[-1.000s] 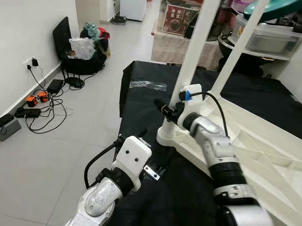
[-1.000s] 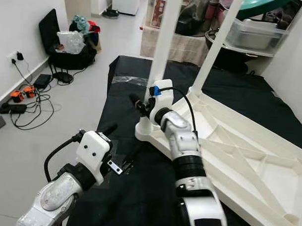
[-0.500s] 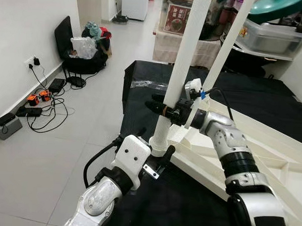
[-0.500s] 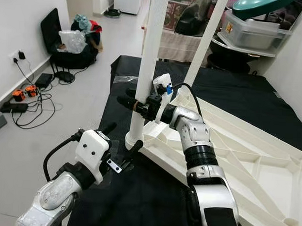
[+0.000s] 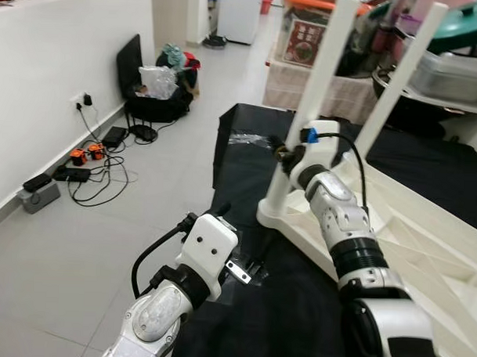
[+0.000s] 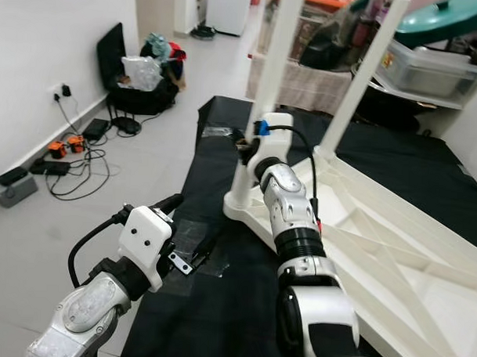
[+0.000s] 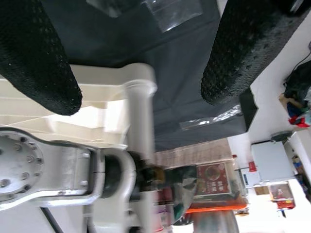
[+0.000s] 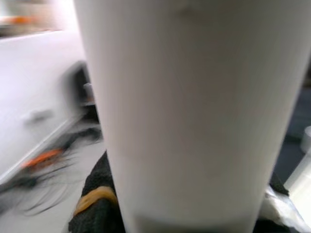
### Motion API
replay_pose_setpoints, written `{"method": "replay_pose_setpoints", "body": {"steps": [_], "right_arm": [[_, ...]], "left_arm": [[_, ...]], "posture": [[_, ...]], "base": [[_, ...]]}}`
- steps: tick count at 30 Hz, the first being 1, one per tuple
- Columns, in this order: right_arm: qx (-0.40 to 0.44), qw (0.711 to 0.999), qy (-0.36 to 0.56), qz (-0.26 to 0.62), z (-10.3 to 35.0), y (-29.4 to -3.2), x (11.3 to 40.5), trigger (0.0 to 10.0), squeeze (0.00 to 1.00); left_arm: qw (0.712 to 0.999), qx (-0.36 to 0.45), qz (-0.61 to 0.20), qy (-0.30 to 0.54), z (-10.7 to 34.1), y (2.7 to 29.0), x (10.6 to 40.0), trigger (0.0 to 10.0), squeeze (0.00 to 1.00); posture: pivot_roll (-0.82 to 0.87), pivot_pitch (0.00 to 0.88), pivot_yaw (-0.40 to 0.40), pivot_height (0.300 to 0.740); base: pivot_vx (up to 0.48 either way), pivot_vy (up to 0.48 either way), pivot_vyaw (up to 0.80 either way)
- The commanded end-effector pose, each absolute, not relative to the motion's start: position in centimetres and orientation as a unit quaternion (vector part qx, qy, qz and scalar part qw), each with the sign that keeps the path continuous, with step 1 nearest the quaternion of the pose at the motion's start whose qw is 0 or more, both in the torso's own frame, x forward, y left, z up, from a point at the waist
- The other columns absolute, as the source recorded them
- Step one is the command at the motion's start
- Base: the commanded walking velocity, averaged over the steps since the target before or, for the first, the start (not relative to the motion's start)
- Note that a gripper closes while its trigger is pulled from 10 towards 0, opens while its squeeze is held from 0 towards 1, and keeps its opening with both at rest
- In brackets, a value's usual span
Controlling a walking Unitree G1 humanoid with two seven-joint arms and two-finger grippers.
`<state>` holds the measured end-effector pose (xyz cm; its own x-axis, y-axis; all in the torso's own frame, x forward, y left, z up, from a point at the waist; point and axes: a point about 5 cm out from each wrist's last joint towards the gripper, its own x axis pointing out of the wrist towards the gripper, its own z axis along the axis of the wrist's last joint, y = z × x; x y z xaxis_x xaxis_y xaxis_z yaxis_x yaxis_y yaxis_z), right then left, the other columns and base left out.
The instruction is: Building children table
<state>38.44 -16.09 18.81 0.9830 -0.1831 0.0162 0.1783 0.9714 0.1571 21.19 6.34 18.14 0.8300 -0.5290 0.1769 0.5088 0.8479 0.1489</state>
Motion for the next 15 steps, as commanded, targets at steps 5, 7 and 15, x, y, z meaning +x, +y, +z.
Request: {"method": "replay_pose_setpoints", "body": {"steps": [5, 7, 15], "right_arm": [[0.145, 0.964, 0.033, -0.220, 16.2, -18.0, 37.1, 0.0, 0.00], [0.156, 0.967, 0.027, -0.198, 16.6, -16.9, 37.6, 10.0, 0.00], [0.127, 0.982, -0.020, -0.135, 18.9, -15.9, 38.4, 10.0, 1.00]], "left_arm": [[0.955, 0.049, -0.272, -0.107, 18.0, 6.2, 21.2, 10.0, 0.00], [0.955, 0.048, -0.272, -0.107, 18.0, 6.2, 21.2, 10.0, 0.00], [0.955, 0.048, -0.271, -0.106, 18.0, 6.2, 21.2, 10.0, 0.00]], "posture": [[0.09, 0.000, -0.114, 0.740], [0.09, 0.000, -0.117, 0.740], [0.09, 0.000, -0.120, 0.740]], "base": [[0.000, 0.000, 0.00], [0.000, 0.000, 0.00], [0.000, 0.000, 0.00]]}}
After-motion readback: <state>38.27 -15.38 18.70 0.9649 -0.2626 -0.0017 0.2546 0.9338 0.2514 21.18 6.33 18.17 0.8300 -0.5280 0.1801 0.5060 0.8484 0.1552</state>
